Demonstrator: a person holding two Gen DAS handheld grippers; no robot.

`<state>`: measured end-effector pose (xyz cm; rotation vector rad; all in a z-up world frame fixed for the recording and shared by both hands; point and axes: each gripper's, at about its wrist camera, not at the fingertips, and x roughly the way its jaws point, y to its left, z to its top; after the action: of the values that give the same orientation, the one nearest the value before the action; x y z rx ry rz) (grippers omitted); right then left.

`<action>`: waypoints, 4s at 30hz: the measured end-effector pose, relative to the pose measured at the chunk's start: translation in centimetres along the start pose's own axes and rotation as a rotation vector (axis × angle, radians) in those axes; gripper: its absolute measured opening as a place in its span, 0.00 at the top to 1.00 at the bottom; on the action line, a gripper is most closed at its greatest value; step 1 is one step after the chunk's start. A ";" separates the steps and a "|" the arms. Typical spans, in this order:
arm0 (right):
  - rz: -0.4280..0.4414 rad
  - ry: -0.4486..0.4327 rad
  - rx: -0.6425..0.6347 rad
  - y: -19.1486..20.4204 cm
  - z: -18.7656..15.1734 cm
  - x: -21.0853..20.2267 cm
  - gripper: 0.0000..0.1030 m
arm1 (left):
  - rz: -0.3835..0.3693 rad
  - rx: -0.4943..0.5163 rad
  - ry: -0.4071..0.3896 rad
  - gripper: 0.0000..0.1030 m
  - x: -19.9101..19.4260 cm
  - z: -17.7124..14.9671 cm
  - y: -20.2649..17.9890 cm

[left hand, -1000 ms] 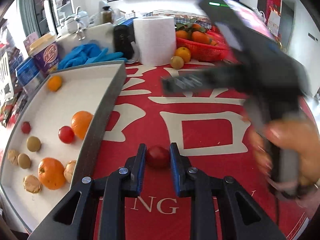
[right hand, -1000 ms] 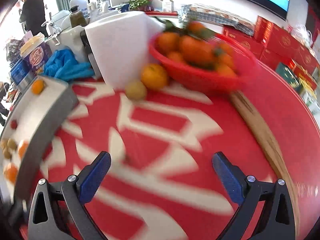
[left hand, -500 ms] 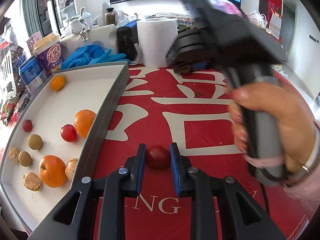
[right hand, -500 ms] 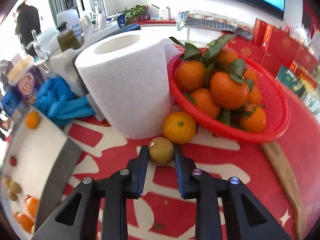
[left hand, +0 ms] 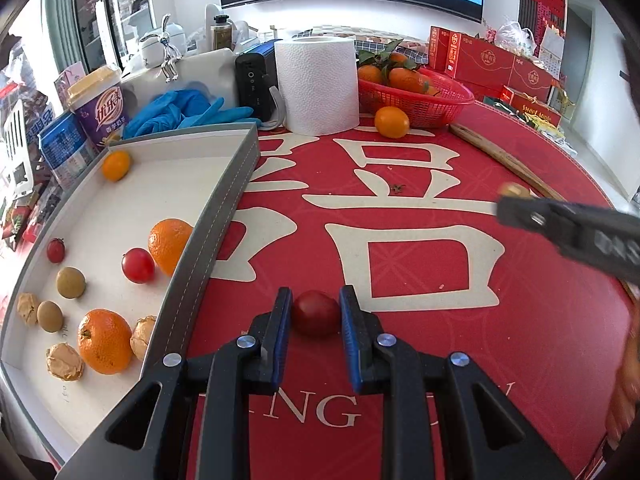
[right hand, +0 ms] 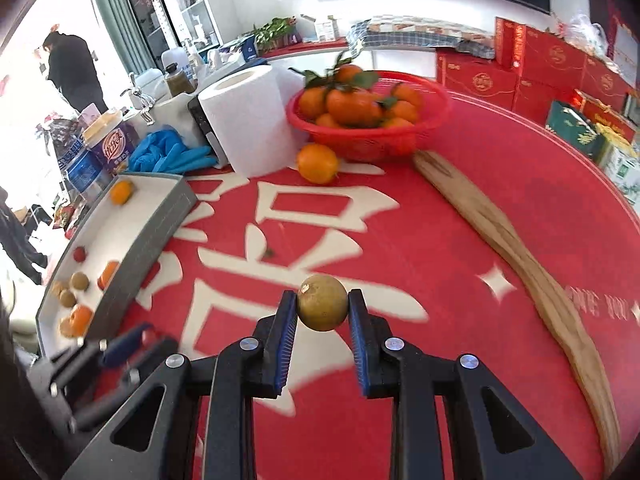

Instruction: Organize fruits

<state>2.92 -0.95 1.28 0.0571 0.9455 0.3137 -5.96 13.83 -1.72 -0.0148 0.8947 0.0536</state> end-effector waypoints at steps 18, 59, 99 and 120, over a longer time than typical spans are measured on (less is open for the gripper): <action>0.012 0.017 0.061 -2.3 -3.9 -2.2 0.74 | -0.038 -0.045 0.013 0.76 -1.4 -0.2 1.5; -0.143 -0.026 -0.046 0.3 -2.5 1.1 0.74 | 0.045 0.034 -0.004 0.76 1.0 1.2 -0.7; -0.249 0.017 0.023 -2.6 -1.3 2.3 0.01 | 0.002 -0.002 0.049 0.01 2.5 2.3 -0.3; -0.268 0.016 0.043 -3.1 -1.3 2.3 0.01 | -0.004 -0.016 0.056 0.00 2.7 2.3 -0.6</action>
<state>3.91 -3.35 -1.85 -0.0329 0.9632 0.0458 -2.48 13.43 -2.39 -0.0325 0.9504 0.0570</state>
